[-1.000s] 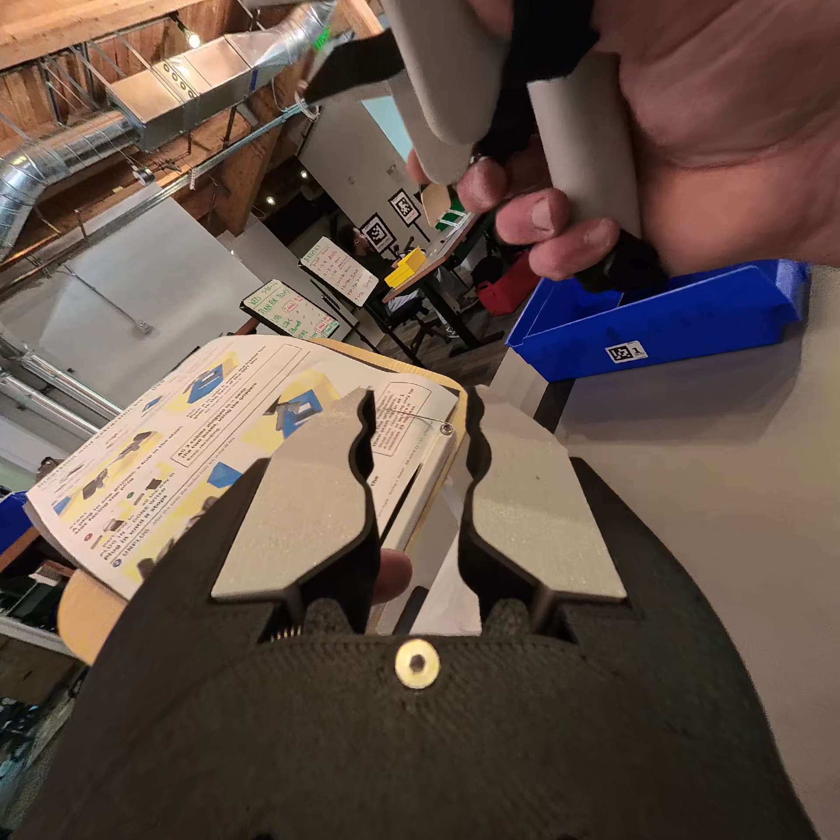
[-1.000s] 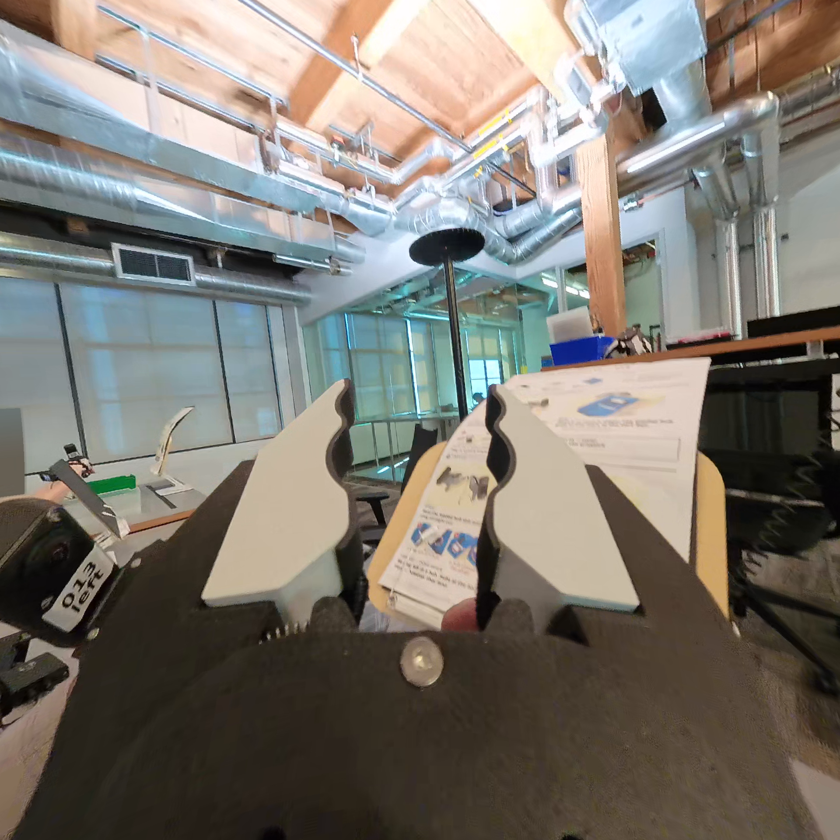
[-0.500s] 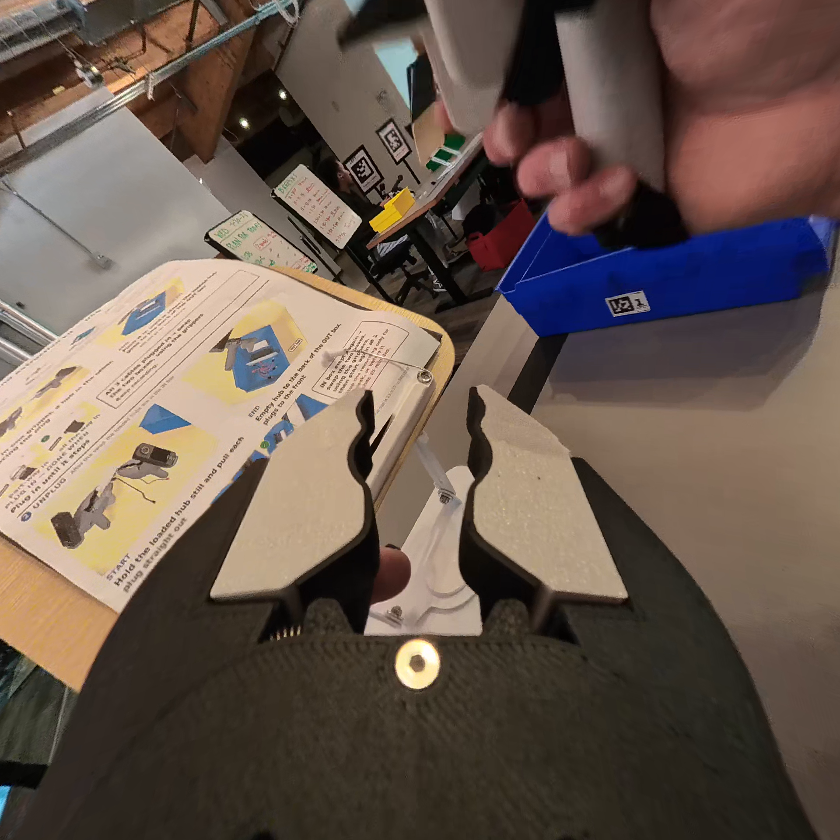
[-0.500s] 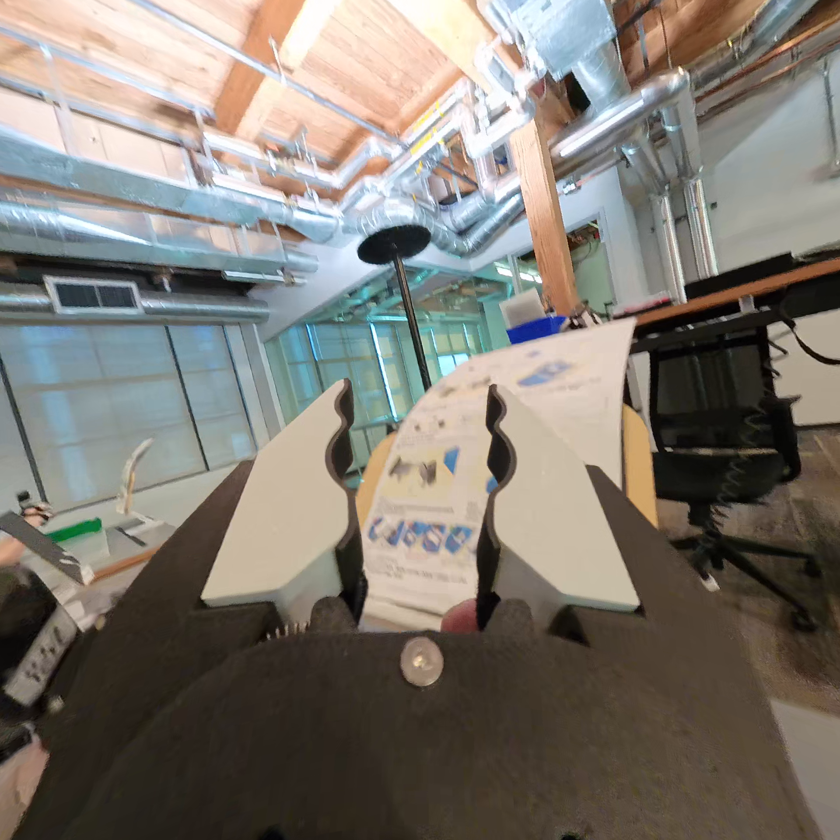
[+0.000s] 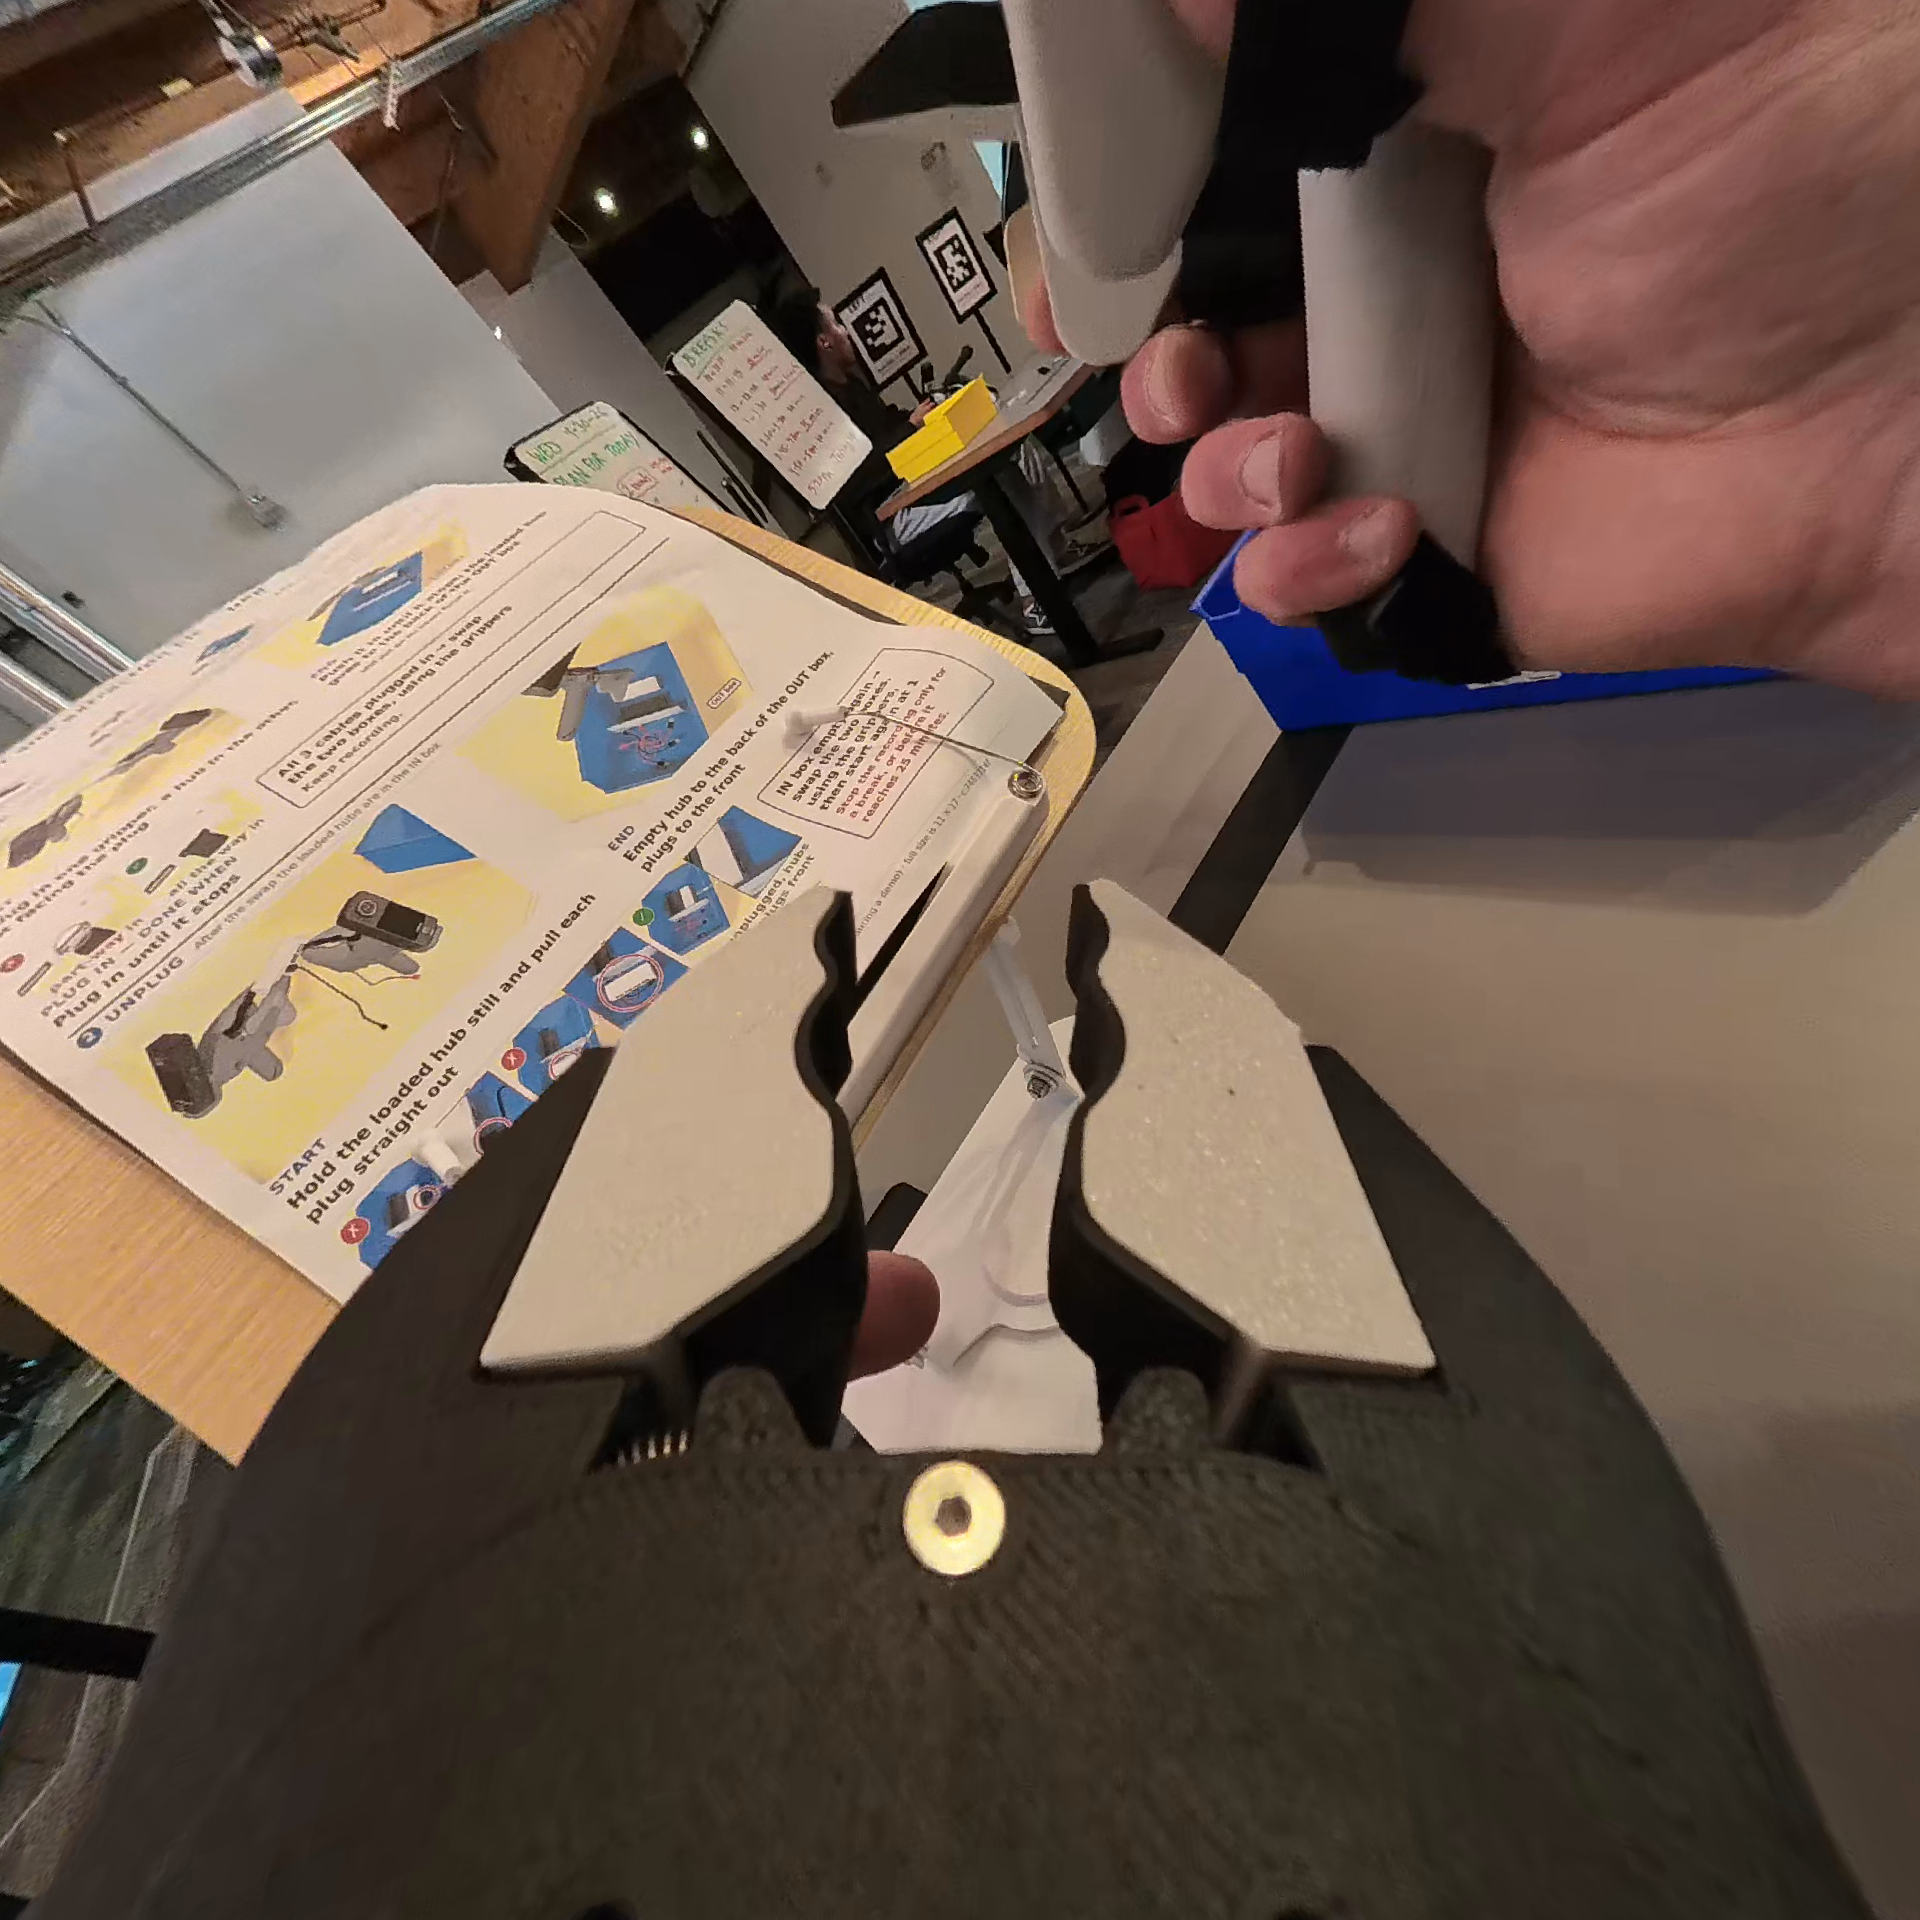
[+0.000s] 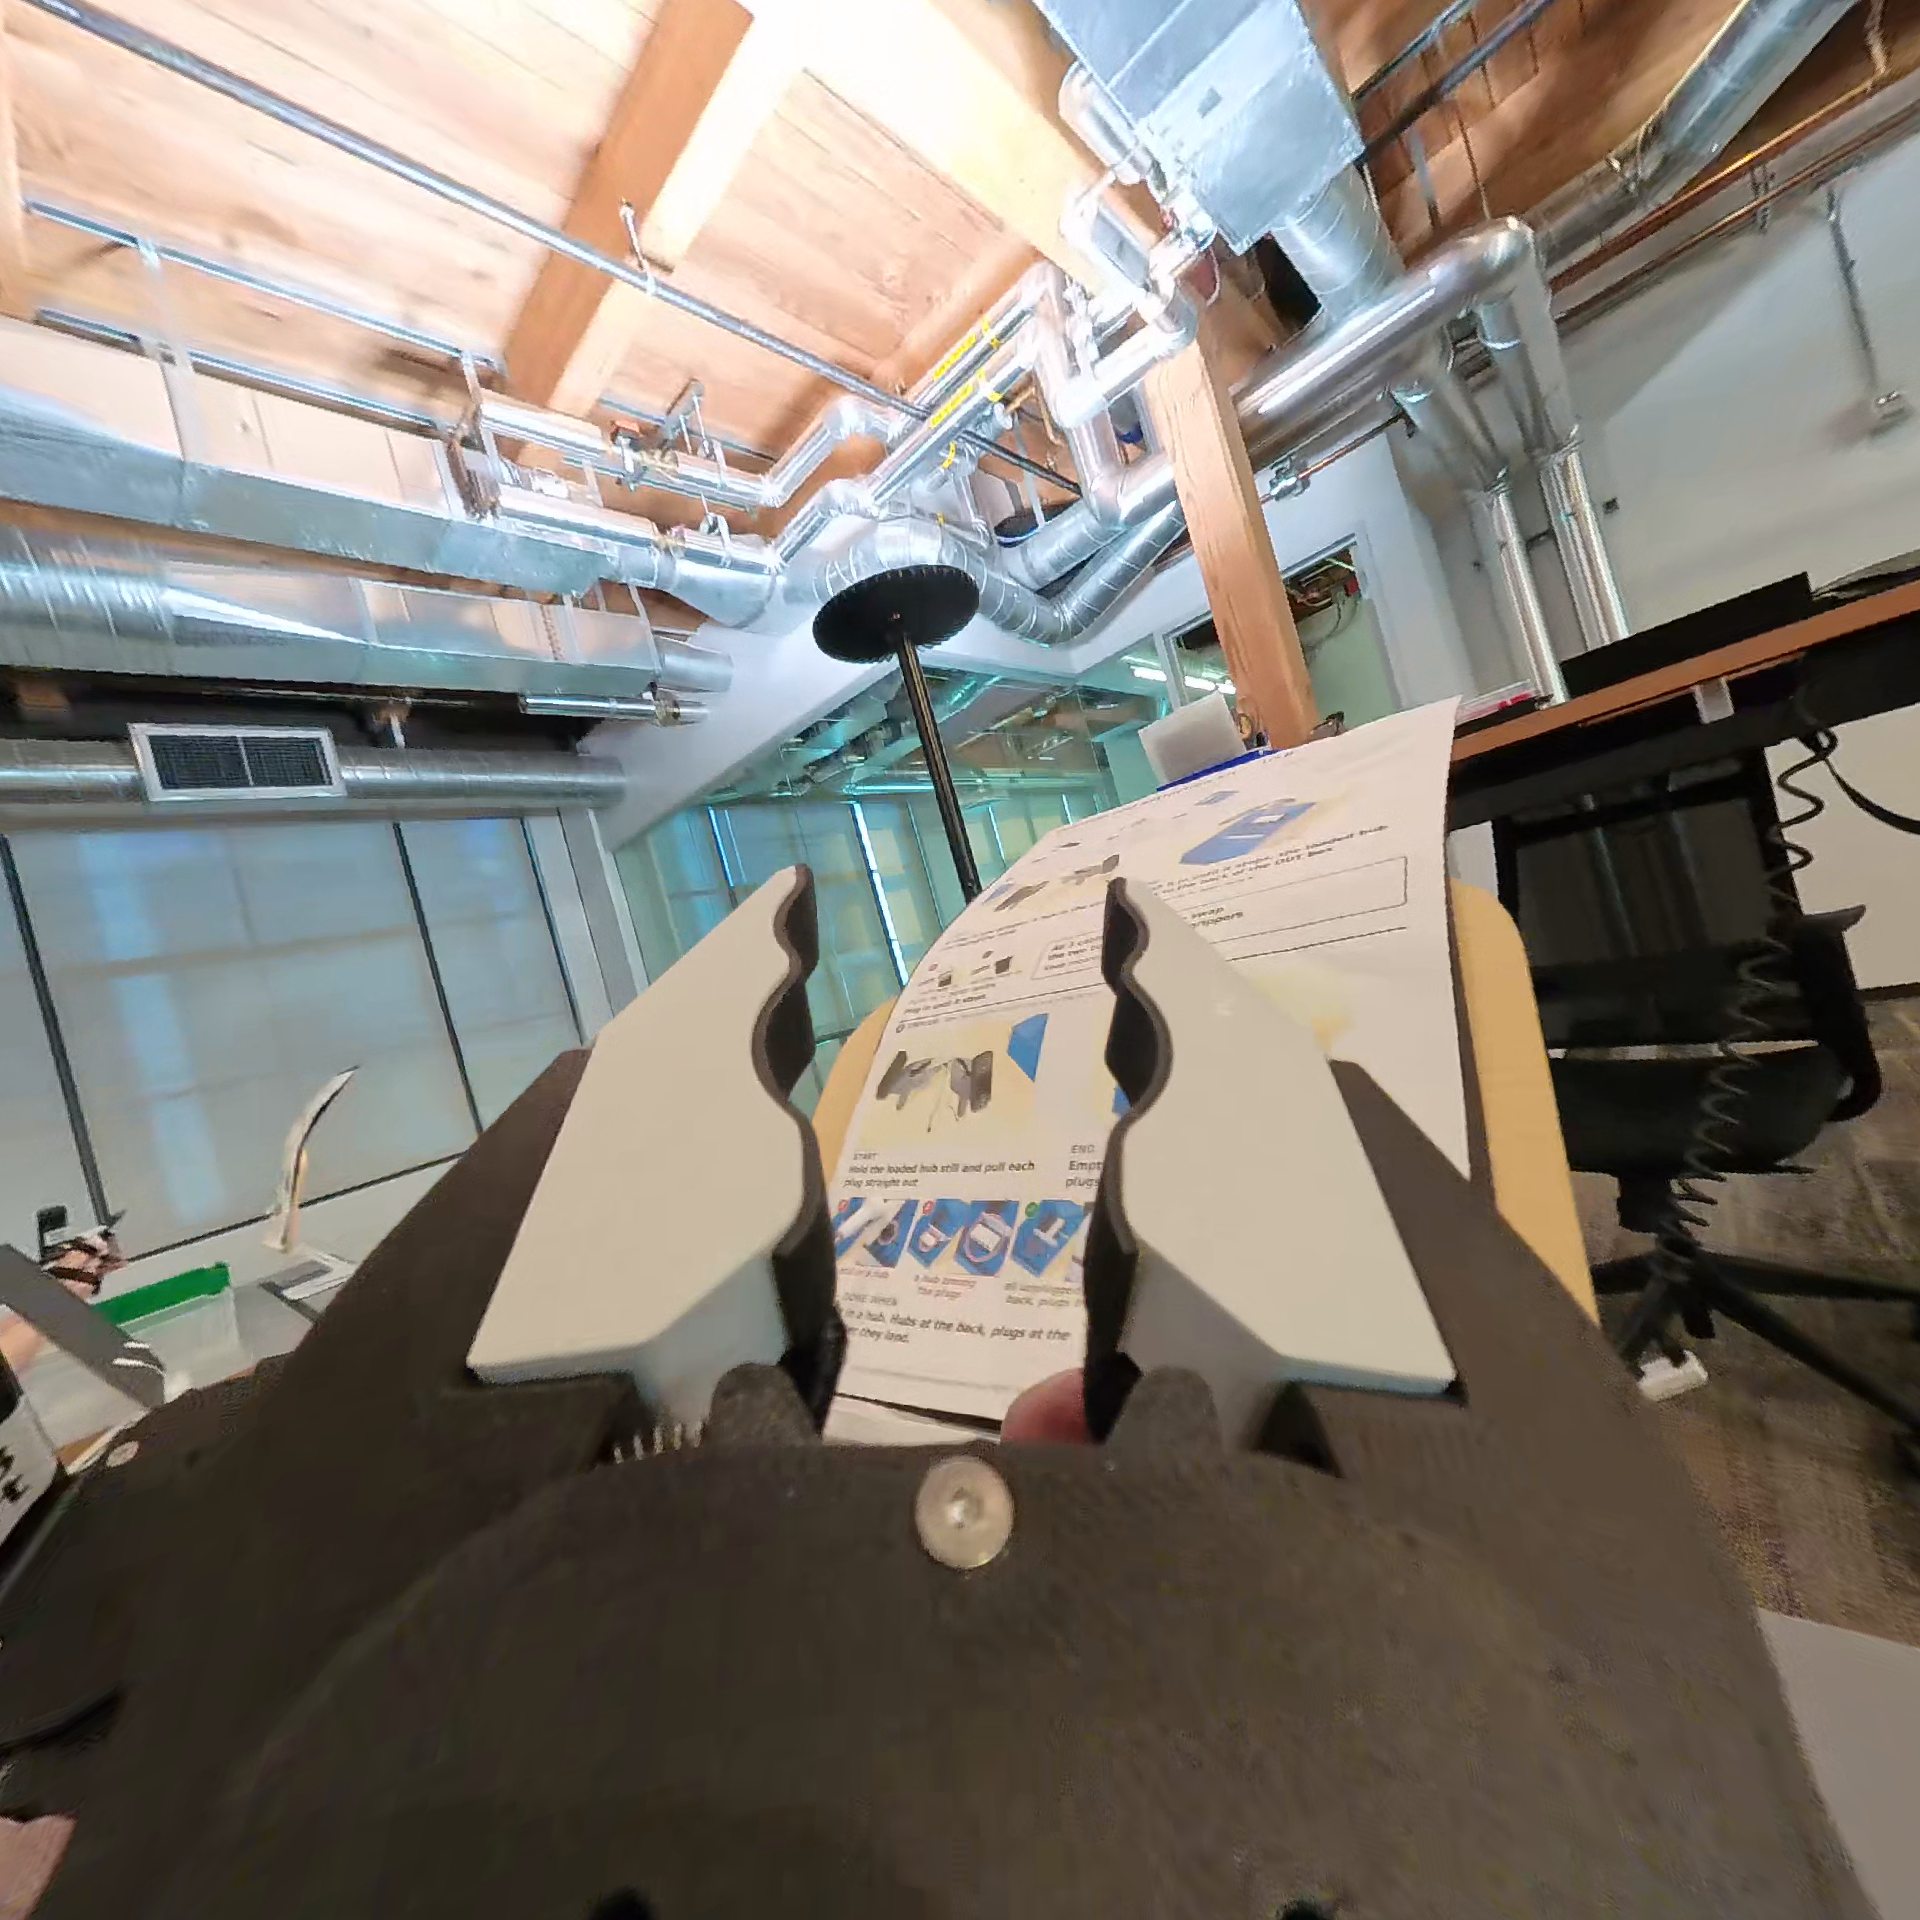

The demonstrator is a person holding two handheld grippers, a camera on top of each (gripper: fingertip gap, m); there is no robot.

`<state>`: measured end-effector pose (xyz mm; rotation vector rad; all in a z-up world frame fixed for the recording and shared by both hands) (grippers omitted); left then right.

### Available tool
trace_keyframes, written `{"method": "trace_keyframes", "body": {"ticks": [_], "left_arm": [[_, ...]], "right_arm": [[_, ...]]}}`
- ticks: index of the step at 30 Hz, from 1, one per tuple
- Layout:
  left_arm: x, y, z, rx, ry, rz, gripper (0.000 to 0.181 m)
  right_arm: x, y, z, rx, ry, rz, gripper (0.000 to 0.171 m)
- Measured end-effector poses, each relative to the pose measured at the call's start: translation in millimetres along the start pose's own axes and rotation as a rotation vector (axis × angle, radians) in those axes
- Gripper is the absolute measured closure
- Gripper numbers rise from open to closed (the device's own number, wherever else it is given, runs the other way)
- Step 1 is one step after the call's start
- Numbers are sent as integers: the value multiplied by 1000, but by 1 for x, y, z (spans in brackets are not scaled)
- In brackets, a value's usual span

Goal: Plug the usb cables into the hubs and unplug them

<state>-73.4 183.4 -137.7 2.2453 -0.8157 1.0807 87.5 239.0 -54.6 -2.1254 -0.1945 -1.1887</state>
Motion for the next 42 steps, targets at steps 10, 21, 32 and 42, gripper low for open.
{"method": "trace_keyframes", "body": {"ticks": [10, 21, 32, 42], "left_arm": [[-3, 5, 4, -1, -2, -19, 142], [-7, 2, 22, -70, -31, -39, 141], [-11, -1, 12, -10, 19, -14, 144], [-13, 15, -7, 36, 35, -5, 167]], "right_arm": [[-21, 0, -14, 33, 62, -99, 117], [-40, 5, -27, 129, 137, -232, 117], [-63, 11, -40, 286, 275, -422, 126], [-71, 16, -50, 330, 417, -467, 150]]}}
Point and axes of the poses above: each gripper's, where its closed fingertips meet, y back along the fingers, x out of its top, z = x × y across the jaws, the point moved 6 cm from there along y, back along the fingers, and after that the axes turned 9 degrees about -x, right-handed, at the moved point
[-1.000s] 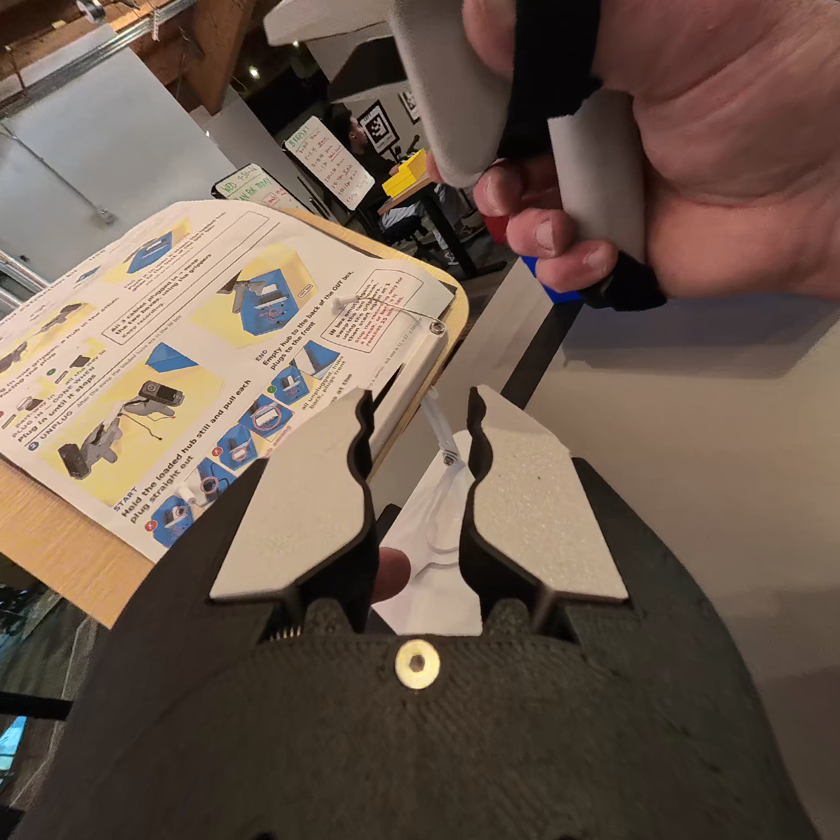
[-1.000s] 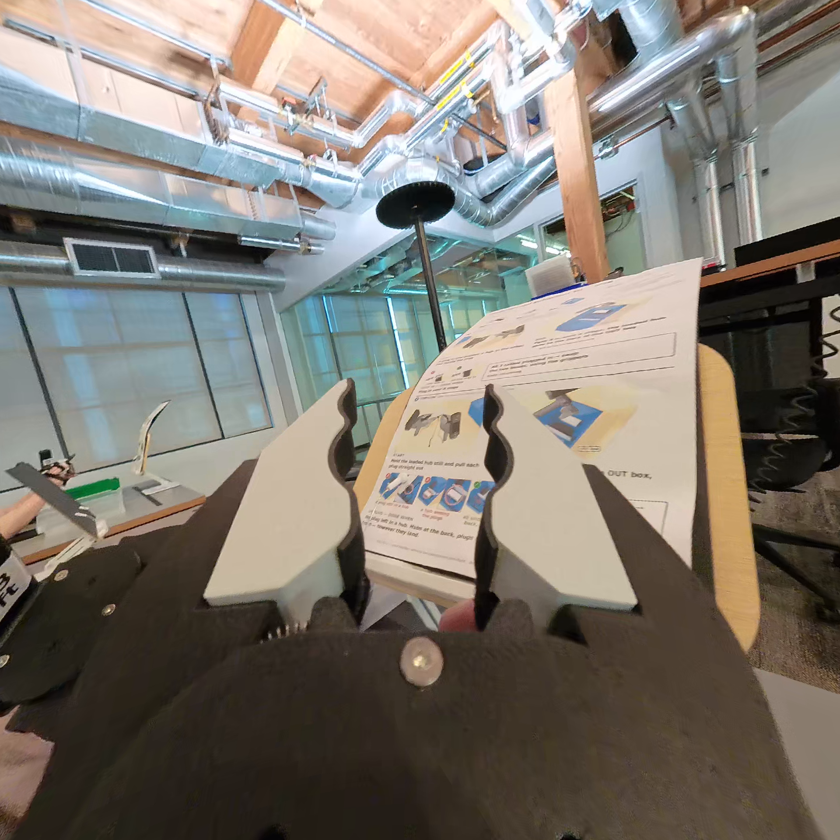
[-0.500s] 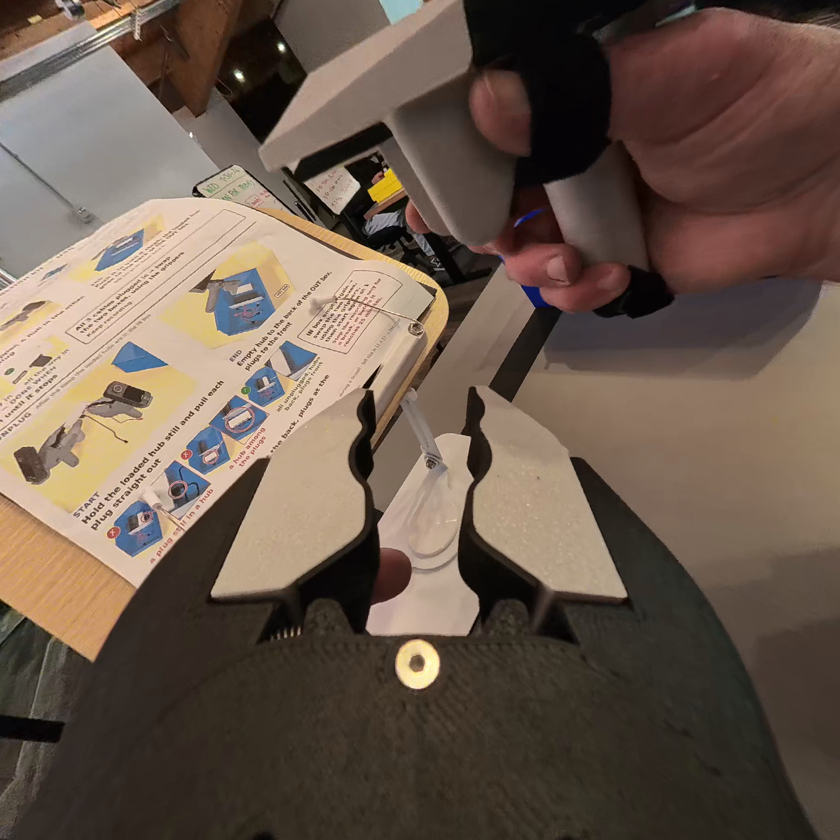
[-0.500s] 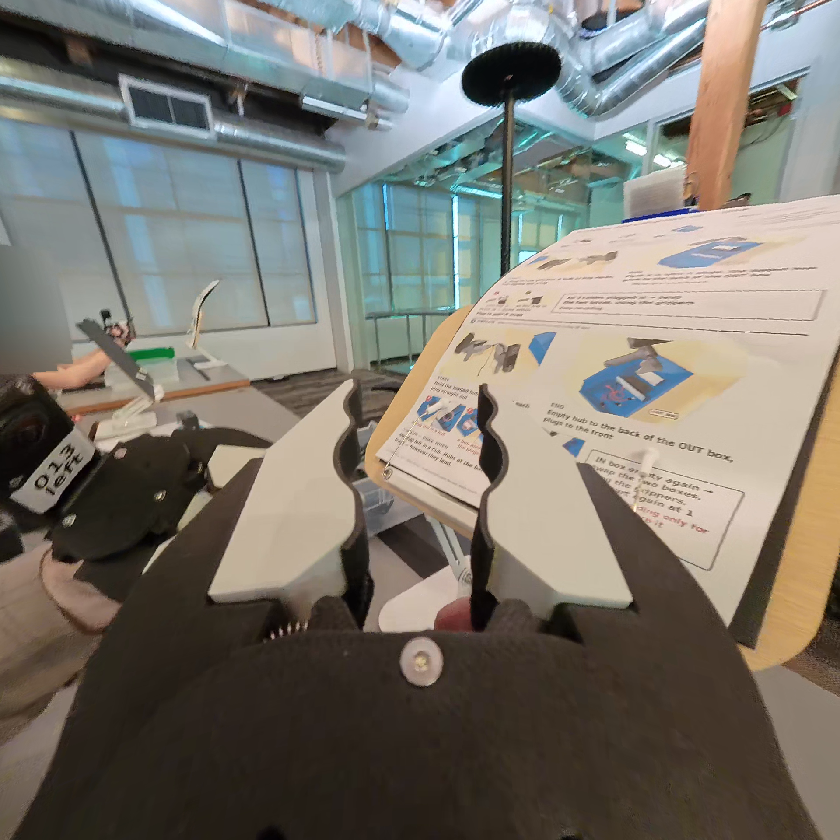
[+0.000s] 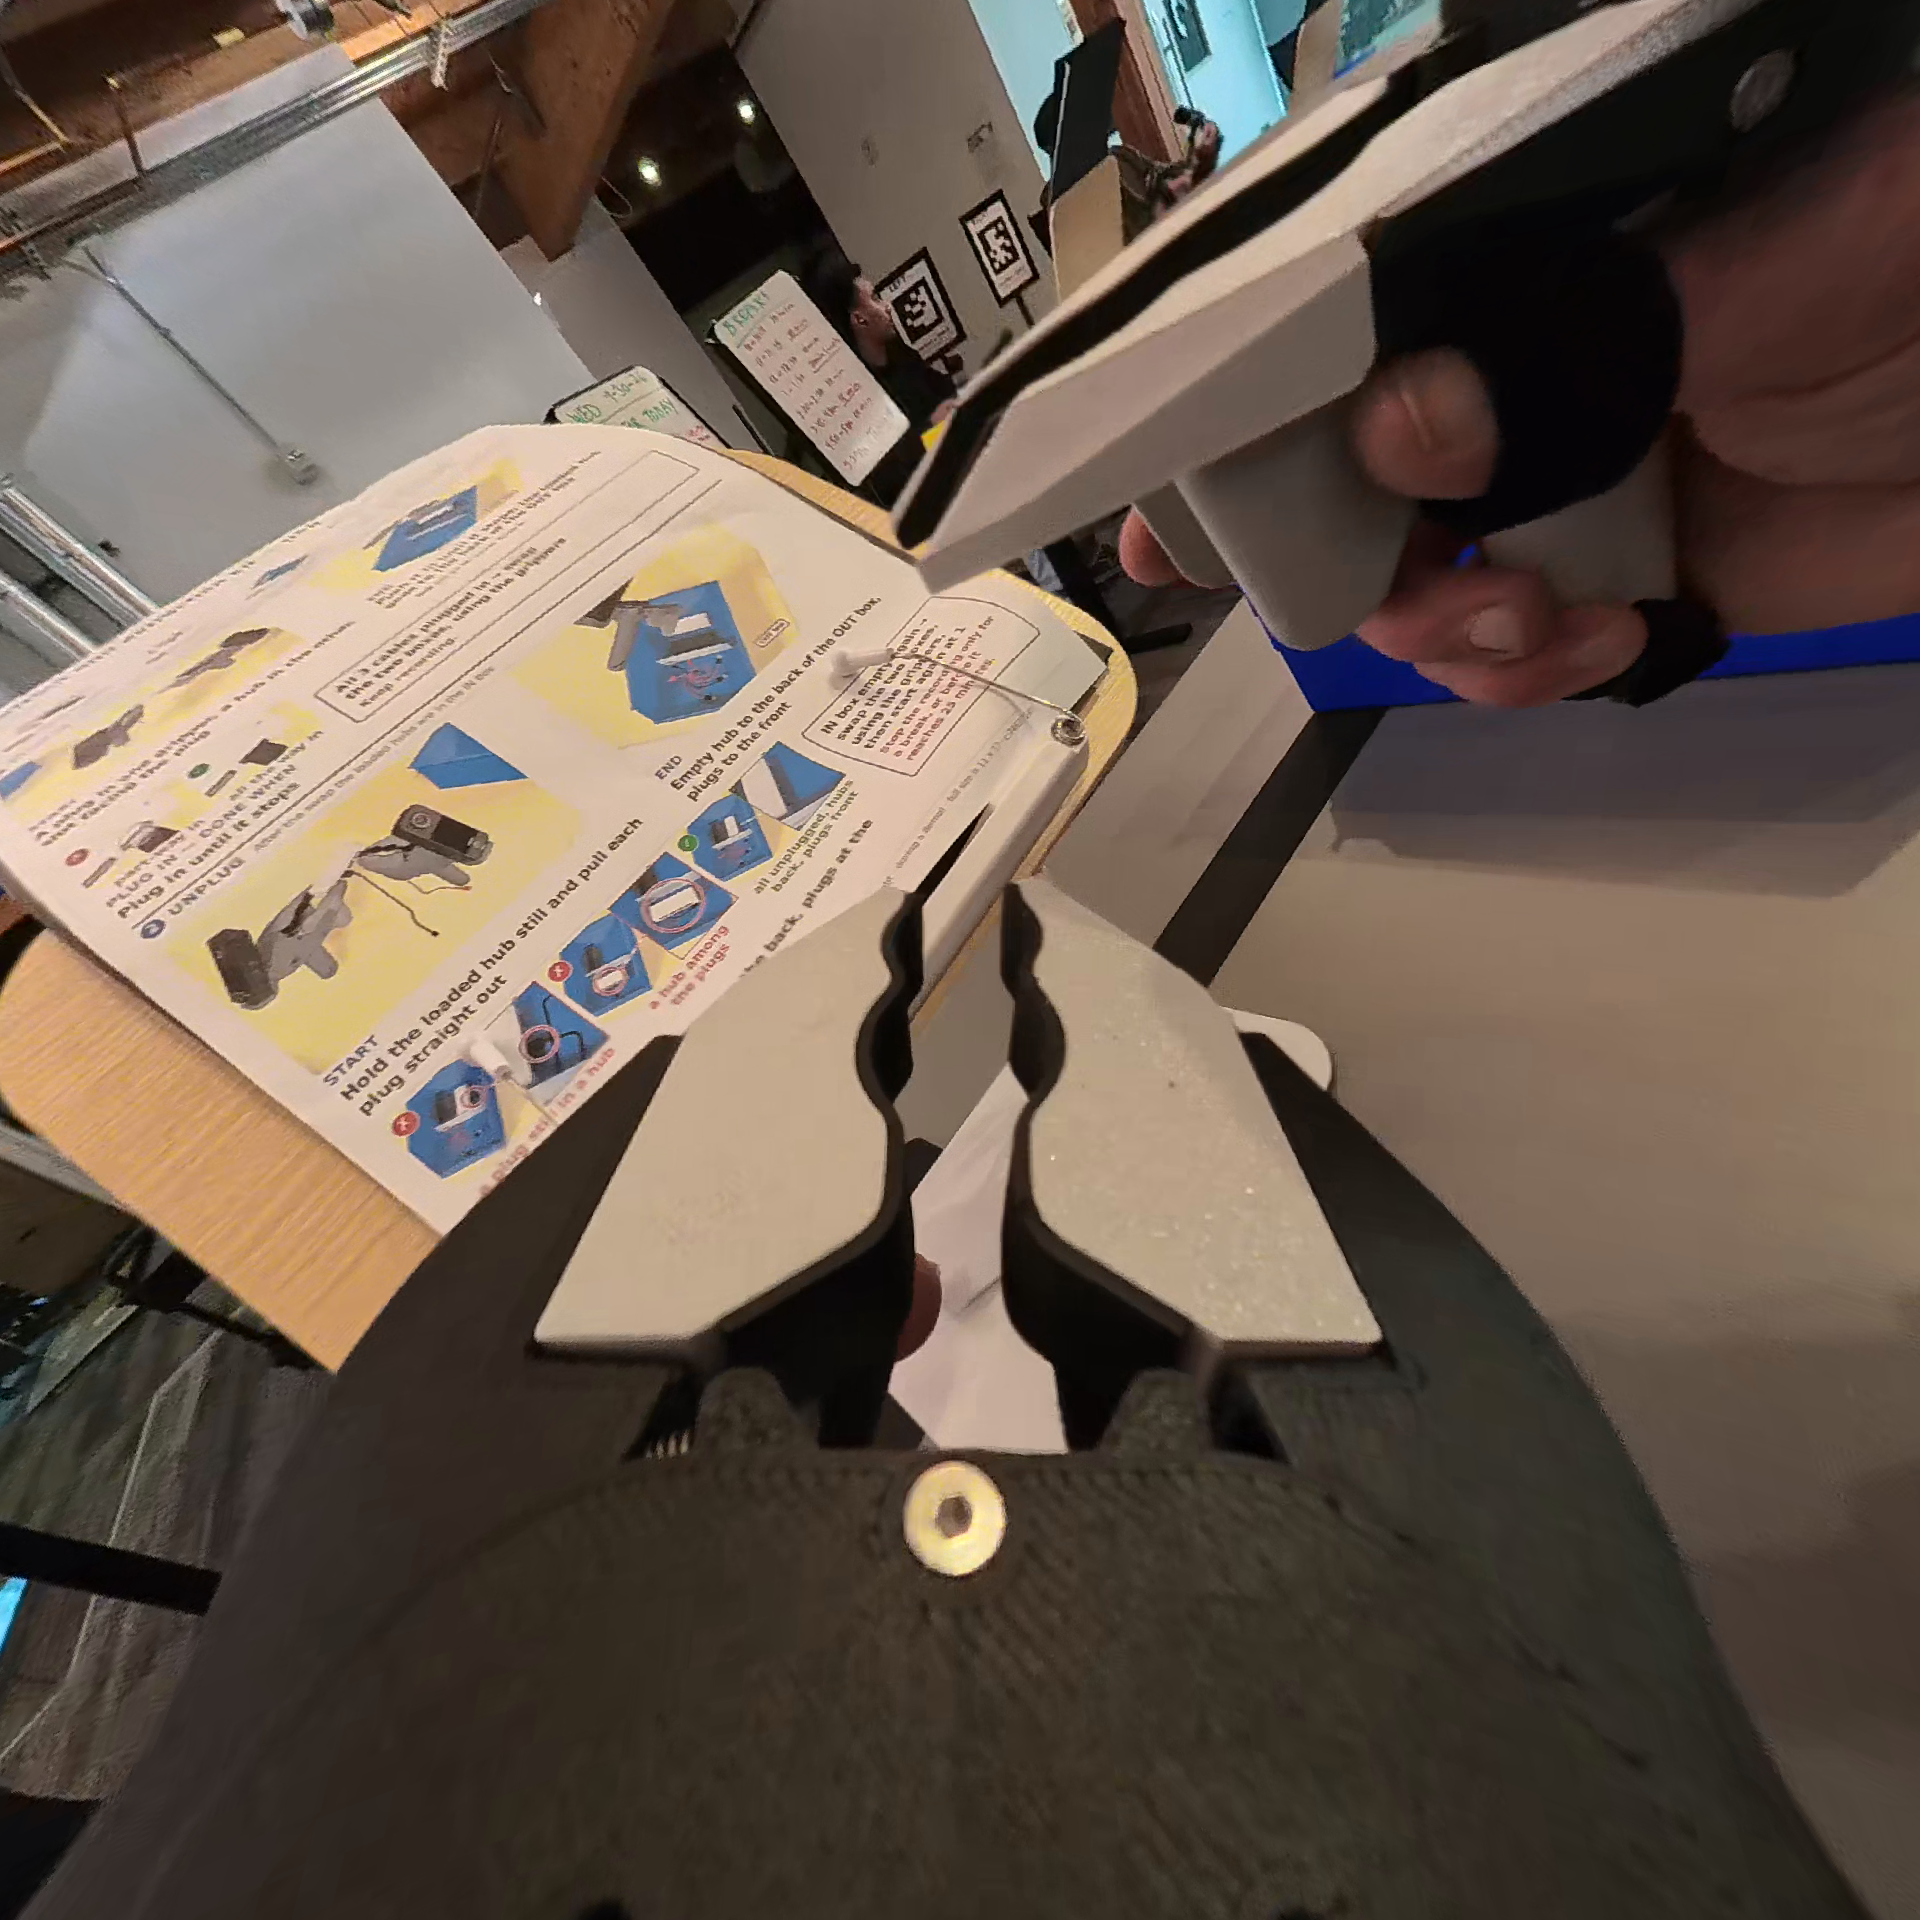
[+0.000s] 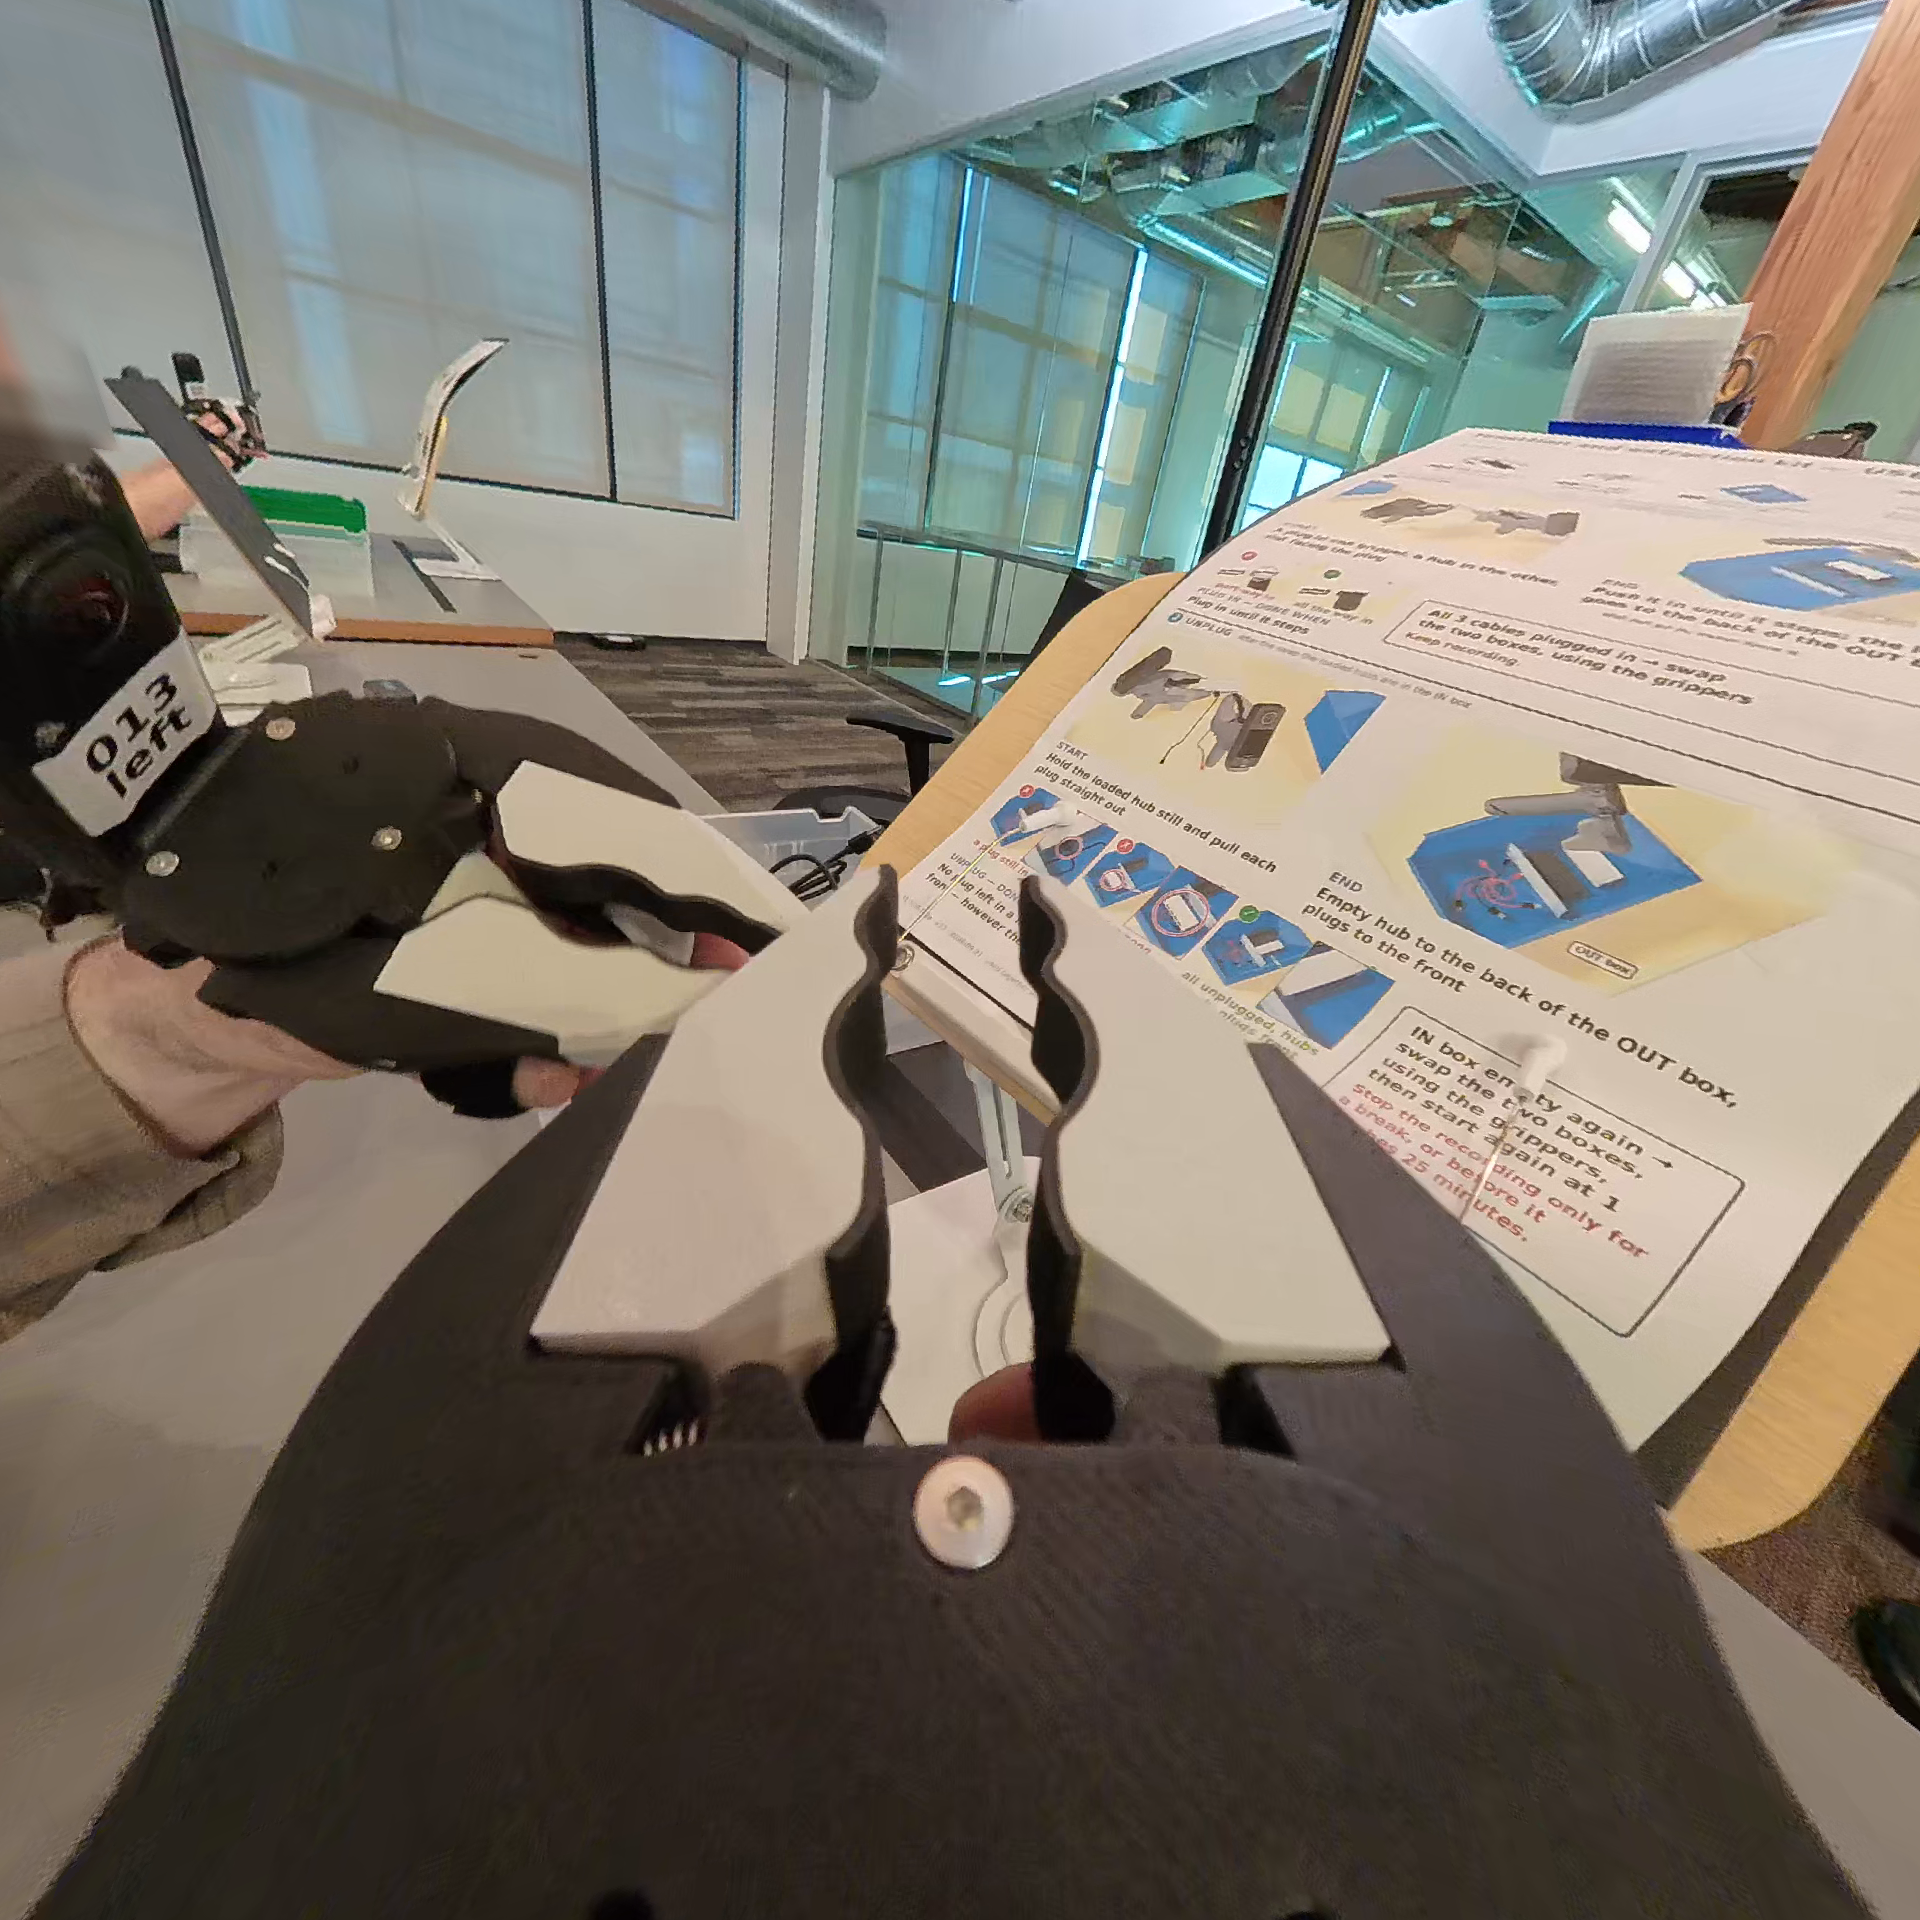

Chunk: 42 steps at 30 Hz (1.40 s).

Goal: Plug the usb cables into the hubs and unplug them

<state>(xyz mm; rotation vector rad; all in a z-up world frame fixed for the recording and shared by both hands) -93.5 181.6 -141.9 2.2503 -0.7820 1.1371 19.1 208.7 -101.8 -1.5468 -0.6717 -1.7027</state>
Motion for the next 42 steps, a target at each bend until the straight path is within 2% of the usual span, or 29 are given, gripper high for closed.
{"method": "trace_keyframes", "body": {"ticks": [3, 8, 16, 20, 27, 33, 39, 42], "left_arm": [[0, 5, -5, 11, 1, 3, 178], [-4, 10, -10, 12, -8, -15, 180], [-7, 20, -21, 21, 25, 10, 177], [-13, 23, -26, 19, 31, -18, 163], [-22, 33, -34, 15, 33, -47, 159], [-19, 31, -28, -18, 0, -52, 157], [-19, 29, -25, -48, 1, -35, 146], [-20, 28, -22, -62, -4, -33, 145]], "right_arm": [[-3, -3, -5, 14, 21, -13, 161], [-10, -7, -12, 23, 73, -40, 171], [-14, -13, -24, 42, 134, -45, 171], [-14, -16, -33, 52, 181, -44, 169], [-13, -19, -41, 53, 221, -54, 165], [-13, -20, -44, 65, 224, -51, 160], [-14, -20, -46, 85, 232, -50, 156], [-17, -21, -48, 102, 239, -55, 153]]}}
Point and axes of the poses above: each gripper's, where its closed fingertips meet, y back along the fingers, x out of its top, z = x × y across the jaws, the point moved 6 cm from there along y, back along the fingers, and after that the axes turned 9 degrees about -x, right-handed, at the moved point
